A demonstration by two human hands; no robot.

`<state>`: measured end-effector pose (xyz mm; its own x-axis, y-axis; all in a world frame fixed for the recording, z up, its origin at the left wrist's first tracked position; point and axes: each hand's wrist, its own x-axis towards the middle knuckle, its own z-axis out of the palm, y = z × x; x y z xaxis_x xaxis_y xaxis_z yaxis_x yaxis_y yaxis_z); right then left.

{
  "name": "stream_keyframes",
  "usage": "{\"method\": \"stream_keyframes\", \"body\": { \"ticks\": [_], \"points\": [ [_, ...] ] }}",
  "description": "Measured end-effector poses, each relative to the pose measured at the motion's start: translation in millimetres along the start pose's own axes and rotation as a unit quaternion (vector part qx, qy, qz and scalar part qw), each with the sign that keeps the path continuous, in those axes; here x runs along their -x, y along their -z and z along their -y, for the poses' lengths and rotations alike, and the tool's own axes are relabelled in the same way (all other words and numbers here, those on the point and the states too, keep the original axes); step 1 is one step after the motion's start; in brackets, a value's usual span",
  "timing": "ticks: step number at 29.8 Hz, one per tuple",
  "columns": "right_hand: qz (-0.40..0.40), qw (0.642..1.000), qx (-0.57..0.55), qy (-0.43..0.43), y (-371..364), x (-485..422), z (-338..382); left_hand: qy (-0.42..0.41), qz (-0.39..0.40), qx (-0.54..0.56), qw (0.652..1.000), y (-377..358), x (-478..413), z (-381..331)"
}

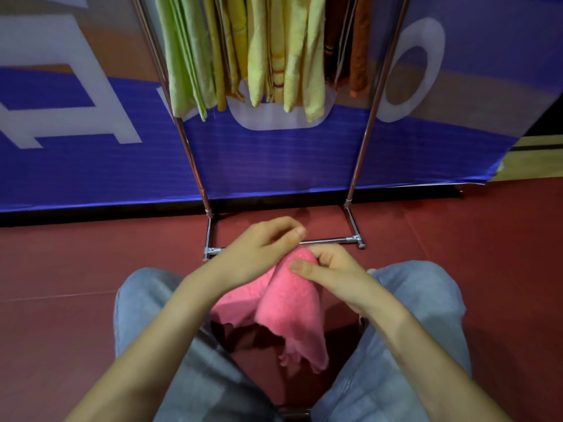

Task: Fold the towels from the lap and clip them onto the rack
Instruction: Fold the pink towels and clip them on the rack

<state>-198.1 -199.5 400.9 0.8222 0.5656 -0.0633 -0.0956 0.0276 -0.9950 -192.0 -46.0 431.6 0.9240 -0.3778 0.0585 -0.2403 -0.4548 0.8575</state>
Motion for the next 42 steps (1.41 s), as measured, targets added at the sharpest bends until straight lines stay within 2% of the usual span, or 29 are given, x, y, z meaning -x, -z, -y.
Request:
{"method": "stream_keyframes", "body": {
  "ticks": [5, 11, 15, 18, 20, 24, 26, 29, 31, 34, 37, 42],
  "points": [
    [-0.002, 1.0, -0.004, -0.008, 9.8, 4.2, 7.7, -0.012, -0.015, 0.037, 0.999, -9.0, -2.0, -1.5],
    [0.018, 0.999, -0.009, -0.032, 11.3, 4.9, 1.8, -0.017, -0.003, -0.034, 0.999, -1.1, -2.8, -6.0],
    [0.061, 0.994, 0.011, -0.094, 15.1, 5.4, -13.1, -0.026, 0.004, -0.028, 0.999, 10.9, -0.1, -14.7],
    [0.089, 0.982, 0.053, -0.161, 19.6, 7.4, -35.8, -0.032, -0.034, -0.003, 0.999, 27.5, 3.4, -18.5],
    [0.079, 0.979, 0.057, -0.181, 20.9, 10.0, -49.5, -0.03, -0.055, -0.003, 0.998, 39.6, 6.0, -16.6],
    [-0.004, 0.986, 0.023, -0.163, 26.7, 13.8, -55.2, 0.021, -0.086, -0.027, 0.996, 62.0, 16.1, 4.3],
    [-0.017, 0.99, 0.003, -0.14, 27.9, 12.1, -47.5, 0.06, -0.097, -0.079, 0.99, 75.2, 25.7, 28.0],
    [-0.021, 0.995, -0.046, -0.089, 32.2, 13.5, -24.2, 0.126, -0.066, -0.15, 0.978, 73.1, 26.0, 59.9],
    [-0.016, 0.996, -0.061, -0.062, 29.0, 9.1, -7.7, 0.128, -0.027, -0.114, 0.985, 57.2, 20.7, 61.4],
    [0.003, 0.998, -0.028, -0.054, 19.2, -1.0, 6.7, 0.076, 0.018, 0.016, 0.997, 21.7, 5.0, 31.0],
    [0.006, 0.997, -0.042, -0.059, 15.0, -4.9, 14.4, 0.032, 0.001, 0.108, 0.994, -4.7, -6.5, 4.0],
    [-0.003, 0.997, -0.042, -0.061, 26.9, 1.4, 26.8, 0.032, -0.01, 0.196, 0.98, -18.0, -13.7, -18.0]
  ]
}}
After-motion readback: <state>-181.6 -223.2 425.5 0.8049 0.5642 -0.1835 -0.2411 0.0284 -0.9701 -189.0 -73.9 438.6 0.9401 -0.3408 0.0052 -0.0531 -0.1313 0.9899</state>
